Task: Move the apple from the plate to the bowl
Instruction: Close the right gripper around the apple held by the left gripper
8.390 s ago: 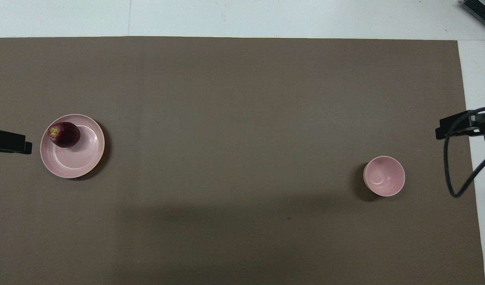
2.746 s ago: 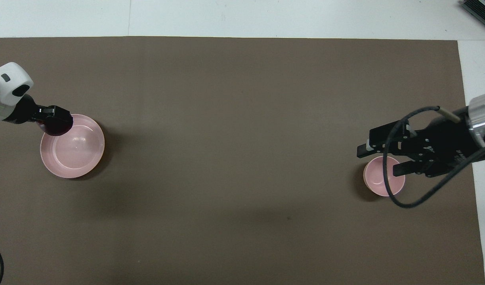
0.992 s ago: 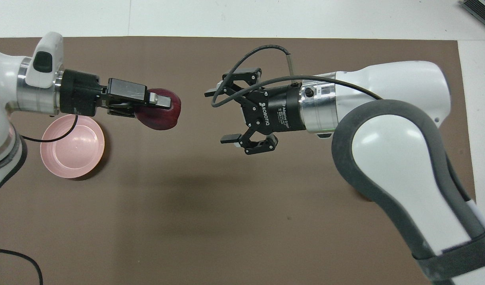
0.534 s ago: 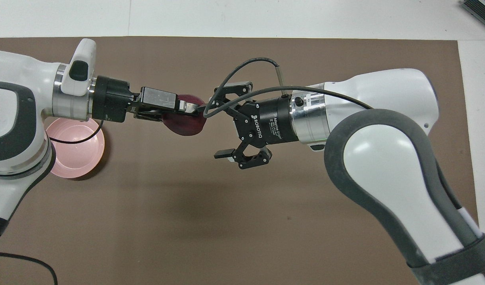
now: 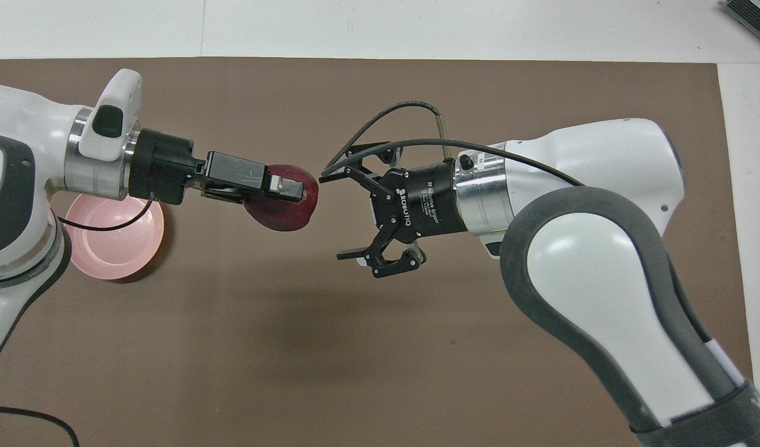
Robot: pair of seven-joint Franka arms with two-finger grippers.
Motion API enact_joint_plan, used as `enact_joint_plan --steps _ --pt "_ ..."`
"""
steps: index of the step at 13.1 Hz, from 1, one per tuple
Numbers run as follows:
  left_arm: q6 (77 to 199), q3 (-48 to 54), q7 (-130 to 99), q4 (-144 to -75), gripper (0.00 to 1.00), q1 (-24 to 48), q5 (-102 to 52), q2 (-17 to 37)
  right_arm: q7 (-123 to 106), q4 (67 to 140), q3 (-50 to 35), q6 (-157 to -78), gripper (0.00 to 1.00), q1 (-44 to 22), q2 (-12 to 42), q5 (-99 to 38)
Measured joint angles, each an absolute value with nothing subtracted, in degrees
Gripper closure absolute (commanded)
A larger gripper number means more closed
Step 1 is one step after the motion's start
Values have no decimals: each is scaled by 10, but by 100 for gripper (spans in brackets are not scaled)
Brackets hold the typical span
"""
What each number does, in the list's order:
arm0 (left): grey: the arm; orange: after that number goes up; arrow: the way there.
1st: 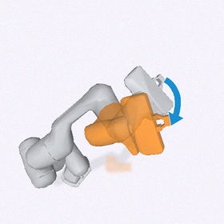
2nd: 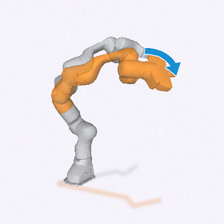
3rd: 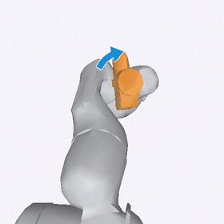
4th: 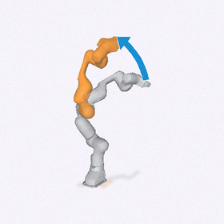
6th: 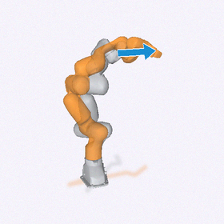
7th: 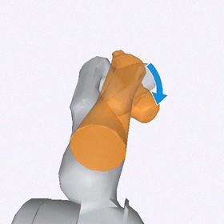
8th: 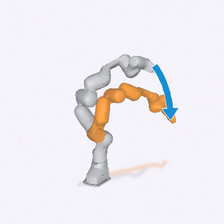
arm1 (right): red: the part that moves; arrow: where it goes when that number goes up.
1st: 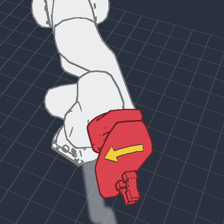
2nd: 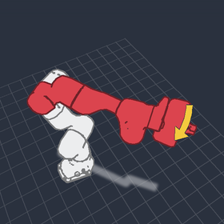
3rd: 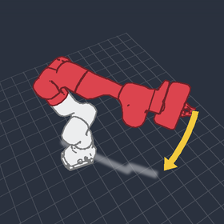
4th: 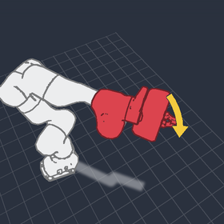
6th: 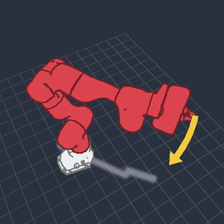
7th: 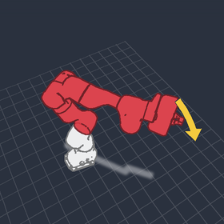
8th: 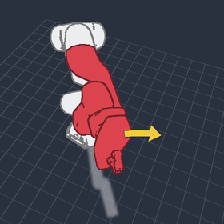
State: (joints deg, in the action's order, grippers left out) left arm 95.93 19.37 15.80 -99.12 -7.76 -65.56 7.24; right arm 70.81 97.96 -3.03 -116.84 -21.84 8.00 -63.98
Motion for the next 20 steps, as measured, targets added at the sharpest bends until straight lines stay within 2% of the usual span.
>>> enact_joint_plan --steps 8,9,10,11,15,16,17,18,20 --pt "945 196 159 -998 100 -74 -656 63 814 980 -31 -1247 0 -262 80 -640" --pt "945 196 159 -999 100 -72 -656 62 820 980 -31 -1249 13 -264 80 -640" --pt "944 196 159 -1000 100 -70 -656 60 821 980 -31 -1251 79 -267 80 -640" --pt "940 196 159 -1000 100 -70 -656 58 821 980 -31 -1258 100 -270 79 -639" --pt "939 193 161 -1001 100 -71 -657 53 829 979 -31 -1260 100 -272 77 -639" --pt "939 193 161 -1001 79 -71 -657 53 830 979 -31 -1260 100 -272 77 -639" --pt "939 193 158 -1001 30 -71 -657 53 830 979 -31 -1260 100 -272 77 -639" --pt "939 193 152 -1001 0 -71 -657 51 833 979 -31 -1260 100 -272 76 -639" --pt "939 193 133 -1001 0 -71 -652 44 839 979 -31 -1261 100 -272 72 -639"
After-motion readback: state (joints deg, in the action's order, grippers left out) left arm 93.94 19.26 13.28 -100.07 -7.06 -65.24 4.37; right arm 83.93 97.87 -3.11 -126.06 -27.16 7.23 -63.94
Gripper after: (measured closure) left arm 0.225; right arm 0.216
